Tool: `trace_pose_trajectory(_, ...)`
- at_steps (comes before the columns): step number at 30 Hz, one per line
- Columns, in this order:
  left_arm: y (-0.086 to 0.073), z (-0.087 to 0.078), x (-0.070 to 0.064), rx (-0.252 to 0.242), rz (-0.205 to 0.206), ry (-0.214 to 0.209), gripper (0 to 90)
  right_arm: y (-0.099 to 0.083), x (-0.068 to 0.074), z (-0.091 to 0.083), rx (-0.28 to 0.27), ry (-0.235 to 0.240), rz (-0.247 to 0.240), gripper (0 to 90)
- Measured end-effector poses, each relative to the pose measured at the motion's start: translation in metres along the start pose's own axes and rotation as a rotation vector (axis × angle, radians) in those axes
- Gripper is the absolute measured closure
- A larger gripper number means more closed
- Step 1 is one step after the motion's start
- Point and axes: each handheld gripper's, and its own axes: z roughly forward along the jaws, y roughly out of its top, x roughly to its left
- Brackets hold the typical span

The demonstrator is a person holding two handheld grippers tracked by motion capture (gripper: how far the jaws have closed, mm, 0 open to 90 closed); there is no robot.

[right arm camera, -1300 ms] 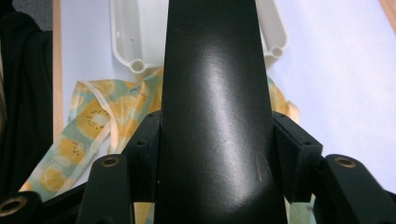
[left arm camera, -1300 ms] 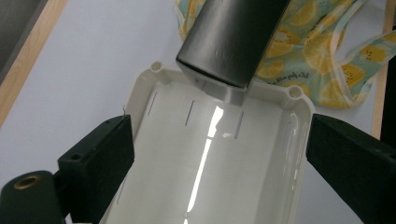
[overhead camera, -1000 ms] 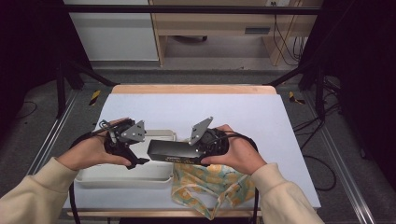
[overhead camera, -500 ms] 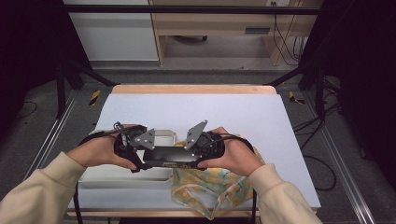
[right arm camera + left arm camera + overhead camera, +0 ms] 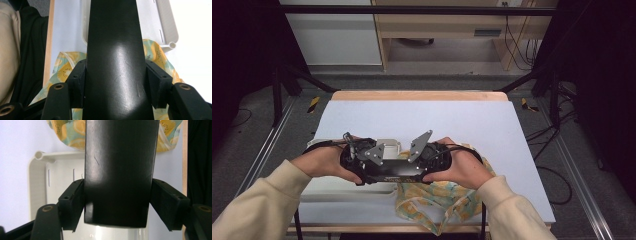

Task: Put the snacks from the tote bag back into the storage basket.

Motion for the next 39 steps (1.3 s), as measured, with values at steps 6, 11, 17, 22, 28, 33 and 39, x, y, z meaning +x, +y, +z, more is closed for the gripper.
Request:
trace_pose_trajectory(6, 0.000, 0.002, 0.000, 0.005, 0.006, -0.010, 36.4, 0.000, 0.001, 0.000, -0.003, 0.001, -0.003, 43.2)
trace_pose_trajectory(11, 0.001, 0.003, -0.001, 0.021, 0.018, -0.008, 41.2, -0.001, 0.002, 0.000, -0.001, 0.006, -0.007, 43.1)
trace_pose_trajectory(17, 0.001, 0.004, -0.001, 0.022, 0.024, 0.009, 42.9, -0.003, 0.002, 0.002, 0.005, -0.003, -0.006, 42.3)
trace_pose_trajectory(22, -0.001, 0.001, 0.001, 0.018, 0.013, 0.018, 43.2, -0.004, 0.001, 0.001, -0.002, -0.036, 0.013, 30.1)
trace_pose_trajectory(28, -0.008, -0.002, 0.000, 0.015, 0.007, 0.018, 43.2, -0.012, 0.001, -0.011, -0.046, -0.094, 0.065, 19.5)
trace_pose_trajectory(33, -0.017, -0.009, 0.001, -0.007, -0.007, 0.032, 43.2, -0.025, 0.006, -0.026, -0.096, -0.133, 0.145, 16.1)
trace_pose_trajectory(39, -0.028, -0.016, 0.003, -0.006, -0.019, 0.052, 43.1, -0.046, 0.016, -0.039, -0.123, -0.192, 0.258, 13.6)
